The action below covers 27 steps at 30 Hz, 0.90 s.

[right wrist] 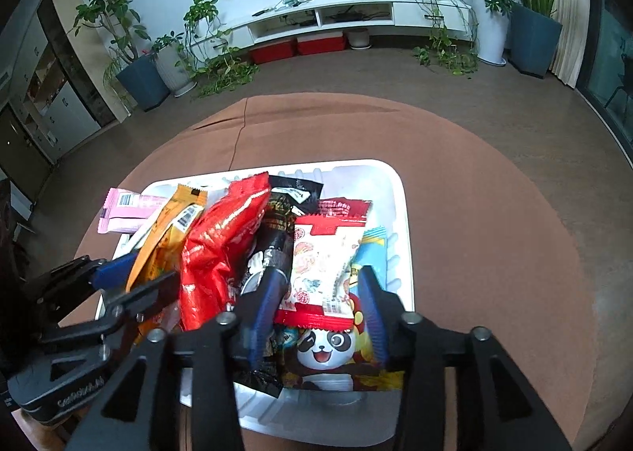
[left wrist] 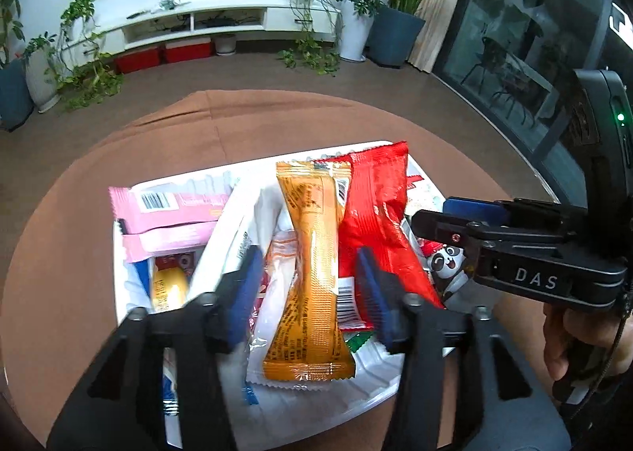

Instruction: Organize snacks

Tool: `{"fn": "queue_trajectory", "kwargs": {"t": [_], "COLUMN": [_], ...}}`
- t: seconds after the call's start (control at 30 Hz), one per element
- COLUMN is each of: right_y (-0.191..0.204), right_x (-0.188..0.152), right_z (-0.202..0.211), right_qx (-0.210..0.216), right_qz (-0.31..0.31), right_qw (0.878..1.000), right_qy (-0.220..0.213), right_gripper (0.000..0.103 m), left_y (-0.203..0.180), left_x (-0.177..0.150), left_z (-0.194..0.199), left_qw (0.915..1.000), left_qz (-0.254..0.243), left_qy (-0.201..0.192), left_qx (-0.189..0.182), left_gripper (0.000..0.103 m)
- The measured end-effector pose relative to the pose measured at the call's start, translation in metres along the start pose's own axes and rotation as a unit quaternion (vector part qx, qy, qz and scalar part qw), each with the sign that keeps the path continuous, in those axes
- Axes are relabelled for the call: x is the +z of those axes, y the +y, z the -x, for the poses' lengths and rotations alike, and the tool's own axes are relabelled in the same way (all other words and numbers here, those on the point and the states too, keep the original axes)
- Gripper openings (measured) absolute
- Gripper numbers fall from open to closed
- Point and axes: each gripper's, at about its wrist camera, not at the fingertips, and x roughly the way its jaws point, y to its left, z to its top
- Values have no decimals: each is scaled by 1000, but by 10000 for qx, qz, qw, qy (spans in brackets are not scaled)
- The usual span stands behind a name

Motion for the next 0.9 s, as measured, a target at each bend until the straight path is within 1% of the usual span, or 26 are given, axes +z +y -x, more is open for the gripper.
{"fn": "queue_trajectory", "kwargs": {"t": [0.1, 0.2, 0.3, 0.43, 0.6, 0.63, 0.67, 0.73, 0.77, 0.83, 0.87, 0.9], "right_y": [-1, -4, -5, -6, -6, -4, -1, 5, 7, 13, 17, 20], "right_x": [-2, -5, -8, -11, -16, -19, -23, -32, -36, -47, -55, -63], "right_z": [5, 12, 22, 35, 55, 60, 66, 80, 86, 106, 119, 134], "right_qx": [-5, 6, -3, -24, 38, 57, 64, 87, 106, 104, 72, 55], "right_qz": [-13, -69, -96, -118, -215, -191, -149, -48, -18, 68, 114, 150], "right_qw": [10000, 9999, 9998, 9994, 9982, 9979, 9974, 9958, 9948, 9904, 9863, 9809], "right_qy": [-39, -101, -189, -316, -554, -618, -696, -913, -1009, -1377, -1642, -1938], "right_gripper": [49, 53, 57, 62, 67, 68, 70, 76, 77, 81, 81, 83], "left_y": [0, -4, -5, -7, -4, -5, -7, -13, -16, -24, -30, -36], "left_x": [-1, -2, -2, -1, -6, -7, -10, -18, -24, -37, -47, -54], "left_z": [4, 11, 17, 25, 45, 52, 60, 78, 90, 114, 132, 145], "left_qw": [10000, 9999, 9998, 9994, 9980, 9974, 9965, 9944, 9924, 9873, 9821, 9779], "left_qz": [30, -39, -15, 14, 124, 123, 90, 5, -39, -78, -91, -96], "left_qy": [-78, -146, -208, -320, -566, -645, -751, -952, -1124, -1484, -1748, -1915], "left_qx": [-42, -7, 1, 115, 266, 307, 368, 466, 501, 555, 690, 828], "left_gripper": [61, 74, 77, 83, 96, 101, 103, 103, 103, 103, 103, 103]}}
